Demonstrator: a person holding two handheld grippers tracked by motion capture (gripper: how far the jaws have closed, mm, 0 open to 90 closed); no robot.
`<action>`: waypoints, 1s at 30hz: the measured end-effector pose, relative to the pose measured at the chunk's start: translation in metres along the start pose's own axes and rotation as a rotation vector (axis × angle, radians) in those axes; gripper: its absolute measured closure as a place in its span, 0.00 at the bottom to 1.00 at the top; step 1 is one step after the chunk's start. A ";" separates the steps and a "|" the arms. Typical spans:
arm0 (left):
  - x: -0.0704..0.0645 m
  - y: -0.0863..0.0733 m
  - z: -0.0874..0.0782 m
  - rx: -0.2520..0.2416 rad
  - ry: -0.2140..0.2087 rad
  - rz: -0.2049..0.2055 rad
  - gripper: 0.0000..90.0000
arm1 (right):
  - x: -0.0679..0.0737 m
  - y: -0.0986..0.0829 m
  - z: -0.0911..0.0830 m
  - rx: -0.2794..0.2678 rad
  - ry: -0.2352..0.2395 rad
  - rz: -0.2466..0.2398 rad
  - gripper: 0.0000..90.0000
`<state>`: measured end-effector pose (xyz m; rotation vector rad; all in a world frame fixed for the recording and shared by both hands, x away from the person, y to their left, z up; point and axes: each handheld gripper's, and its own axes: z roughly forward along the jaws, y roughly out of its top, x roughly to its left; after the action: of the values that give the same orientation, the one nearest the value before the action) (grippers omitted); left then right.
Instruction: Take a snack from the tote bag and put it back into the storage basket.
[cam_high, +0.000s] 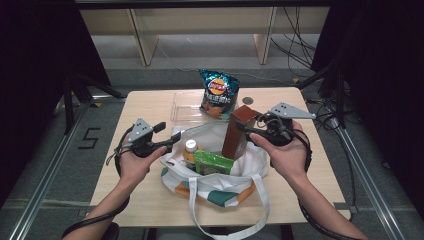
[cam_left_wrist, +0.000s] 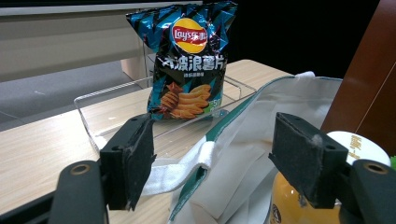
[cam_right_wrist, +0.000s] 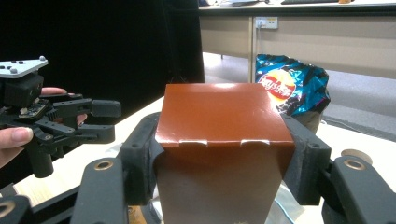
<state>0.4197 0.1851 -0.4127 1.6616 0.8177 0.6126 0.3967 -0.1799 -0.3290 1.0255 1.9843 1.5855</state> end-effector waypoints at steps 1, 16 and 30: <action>0.000 0.000 0.000 0.001 0.000 -0.001 0.32 | 0.001 0.000 0.000 0.000 -0.004 0.014 0.44; -0.001 0.001 0.000 -0.004 -0.002 0.002 0.32 | -0.002 0.012 -0.001 -0.040 -0.012 -0.016 0.44; -0.001 0.001 0.000 -0.005 -0.003 0.001 0.32 | -0.006 0.027 -0.004 -0.075 -0.033 -0.018 0.44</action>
<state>0.4193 0.1836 -0.4116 1.6583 0.8126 0.6117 0.4058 -0.1849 -0.3031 0.9966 1.8922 1.6100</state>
